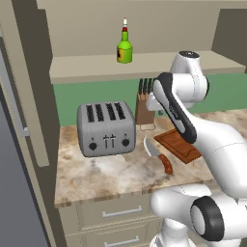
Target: Move the cutting board and knife to the sink. Then move spray from the cabinet to the counter.
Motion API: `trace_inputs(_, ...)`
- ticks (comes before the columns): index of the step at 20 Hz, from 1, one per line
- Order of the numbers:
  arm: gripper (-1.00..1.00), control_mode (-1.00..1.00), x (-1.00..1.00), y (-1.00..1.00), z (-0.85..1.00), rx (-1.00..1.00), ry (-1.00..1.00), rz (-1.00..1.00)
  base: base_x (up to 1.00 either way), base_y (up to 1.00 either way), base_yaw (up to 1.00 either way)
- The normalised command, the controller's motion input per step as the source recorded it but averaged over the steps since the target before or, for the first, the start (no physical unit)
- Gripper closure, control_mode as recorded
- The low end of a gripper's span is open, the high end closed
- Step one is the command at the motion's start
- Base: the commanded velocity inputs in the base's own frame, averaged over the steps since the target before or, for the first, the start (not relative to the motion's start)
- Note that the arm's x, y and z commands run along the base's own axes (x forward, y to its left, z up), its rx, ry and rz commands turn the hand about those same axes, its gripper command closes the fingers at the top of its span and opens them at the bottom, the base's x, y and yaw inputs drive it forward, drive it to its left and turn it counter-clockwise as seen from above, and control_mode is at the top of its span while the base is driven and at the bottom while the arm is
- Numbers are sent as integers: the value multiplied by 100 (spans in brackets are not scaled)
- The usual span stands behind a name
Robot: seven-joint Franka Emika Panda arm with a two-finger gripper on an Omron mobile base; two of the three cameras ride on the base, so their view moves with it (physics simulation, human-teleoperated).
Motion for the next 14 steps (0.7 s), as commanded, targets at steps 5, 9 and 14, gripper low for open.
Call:
trace_inputs(5,-100,-100,-10,-6,-3,1,0,0,0,0,0)
trace_inputs(9,-100,-100,-30,-25,-9,9,-4,0,0,0,0)
trace_inputs(14,-100,-100,-36,-36,-11,7,-5,0,0,0,0)
